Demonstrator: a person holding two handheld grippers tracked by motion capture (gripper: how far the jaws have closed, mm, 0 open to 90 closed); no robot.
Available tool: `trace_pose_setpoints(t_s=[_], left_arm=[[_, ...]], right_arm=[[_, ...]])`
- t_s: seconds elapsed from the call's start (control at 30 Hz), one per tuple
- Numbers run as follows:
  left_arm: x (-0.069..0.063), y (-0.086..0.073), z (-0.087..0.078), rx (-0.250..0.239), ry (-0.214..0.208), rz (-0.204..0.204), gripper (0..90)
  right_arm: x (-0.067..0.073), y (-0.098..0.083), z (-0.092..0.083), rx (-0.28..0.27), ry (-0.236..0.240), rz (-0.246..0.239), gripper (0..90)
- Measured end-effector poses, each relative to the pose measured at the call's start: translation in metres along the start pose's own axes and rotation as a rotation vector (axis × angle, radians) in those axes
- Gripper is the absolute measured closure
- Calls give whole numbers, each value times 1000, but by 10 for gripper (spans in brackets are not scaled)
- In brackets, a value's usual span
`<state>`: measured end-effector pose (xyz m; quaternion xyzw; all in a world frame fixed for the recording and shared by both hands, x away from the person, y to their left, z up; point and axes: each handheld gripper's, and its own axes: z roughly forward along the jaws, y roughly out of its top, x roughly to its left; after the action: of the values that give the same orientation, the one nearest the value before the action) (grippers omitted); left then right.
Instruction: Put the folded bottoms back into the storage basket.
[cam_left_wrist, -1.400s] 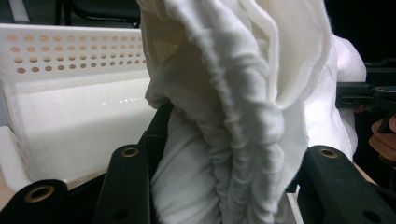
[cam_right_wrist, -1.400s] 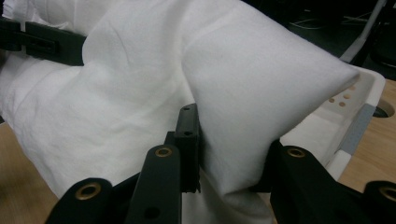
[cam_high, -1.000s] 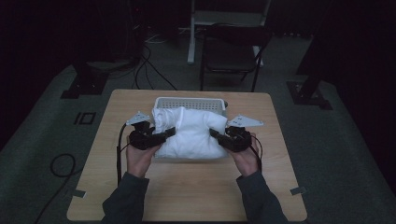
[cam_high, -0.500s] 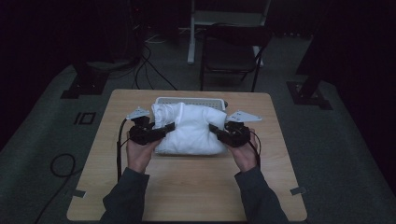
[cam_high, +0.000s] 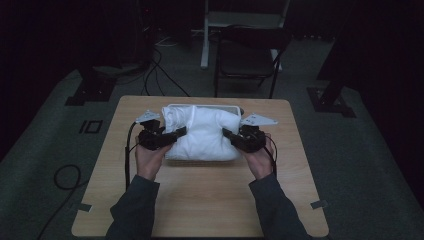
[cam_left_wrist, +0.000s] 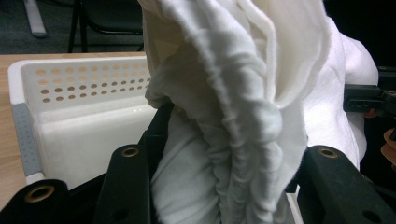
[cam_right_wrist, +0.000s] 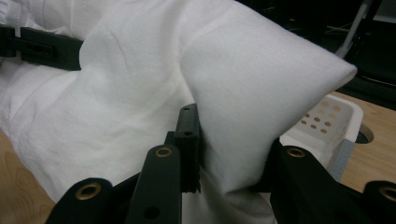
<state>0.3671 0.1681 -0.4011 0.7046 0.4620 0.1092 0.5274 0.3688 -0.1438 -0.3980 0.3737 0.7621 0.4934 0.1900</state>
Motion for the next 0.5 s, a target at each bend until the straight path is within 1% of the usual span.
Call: trace_pose_setpoints(t_s=[0.33, 0.5], left_arm=[[3, 6, 2, -3, 6, -7, 530], [3, 10, 3, -1, 11, -4, 530]], right_arm=[[-2, 6, 4, -2, -7, 2, 718], [-4, 8, 6, -3, -9, 2, 719]])
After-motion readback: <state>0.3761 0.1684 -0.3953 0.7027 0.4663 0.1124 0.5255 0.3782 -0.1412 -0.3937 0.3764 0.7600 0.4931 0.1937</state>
